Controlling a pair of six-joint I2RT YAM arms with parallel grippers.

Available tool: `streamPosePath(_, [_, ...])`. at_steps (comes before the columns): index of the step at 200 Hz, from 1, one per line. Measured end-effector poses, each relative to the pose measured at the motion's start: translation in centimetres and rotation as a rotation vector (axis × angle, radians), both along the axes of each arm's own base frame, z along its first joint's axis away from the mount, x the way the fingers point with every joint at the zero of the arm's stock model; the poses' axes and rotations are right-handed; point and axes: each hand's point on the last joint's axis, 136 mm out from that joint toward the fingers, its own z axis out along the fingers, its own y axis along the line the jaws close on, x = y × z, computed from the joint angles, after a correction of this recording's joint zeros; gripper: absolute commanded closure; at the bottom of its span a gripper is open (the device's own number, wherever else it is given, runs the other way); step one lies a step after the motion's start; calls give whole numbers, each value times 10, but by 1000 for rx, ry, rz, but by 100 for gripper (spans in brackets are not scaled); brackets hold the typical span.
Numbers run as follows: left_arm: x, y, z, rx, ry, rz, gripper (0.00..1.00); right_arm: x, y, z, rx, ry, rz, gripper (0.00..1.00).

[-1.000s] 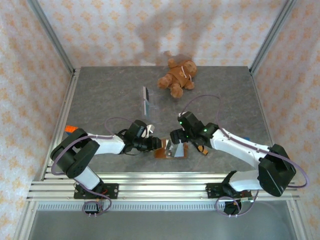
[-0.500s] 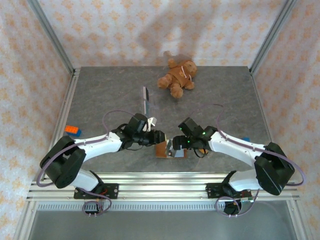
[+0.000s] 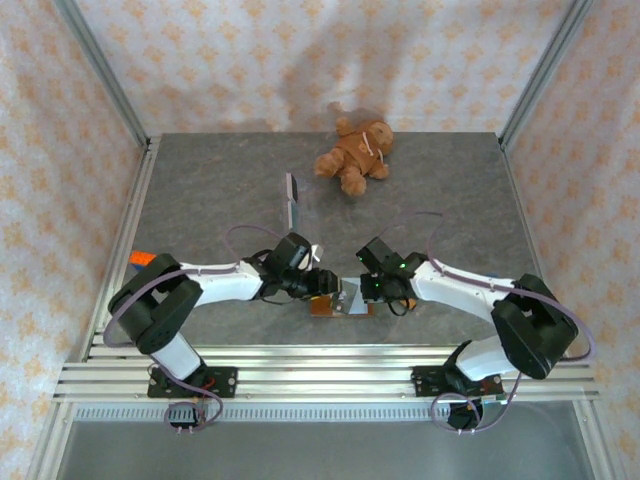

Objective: Put the credit cards into the card holder

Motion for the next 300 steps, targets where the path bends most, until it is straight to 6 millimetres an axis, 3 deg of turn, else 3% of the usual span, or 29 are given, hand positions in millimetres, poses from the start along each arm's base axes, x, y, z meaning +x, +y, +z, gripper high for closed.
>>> streamPosePath(87, [7, -7, -9, 7, 15, -9, 56, 0, 7, -10, 28, 14, 15, 92])
streamPosePath(136, [10, -14, -10, -52, 37, -8, 70, 1, 12, -11, 60, 11, 17, 97])
streamPosePath(161, [6, -14, -13, -83, 61, -3, 88, 2, 17, -10, 89, 7, 24, 98])
streamPosePath(173, [5, -12, -15, -94, 72, 0, 91, 2, 18, -10, 96, 6, 26, 98])
streamPosePath(300, [10, 9, -12, -161, 34, 57, 99, 2, 21, -10, 126, -10, 31, 100])
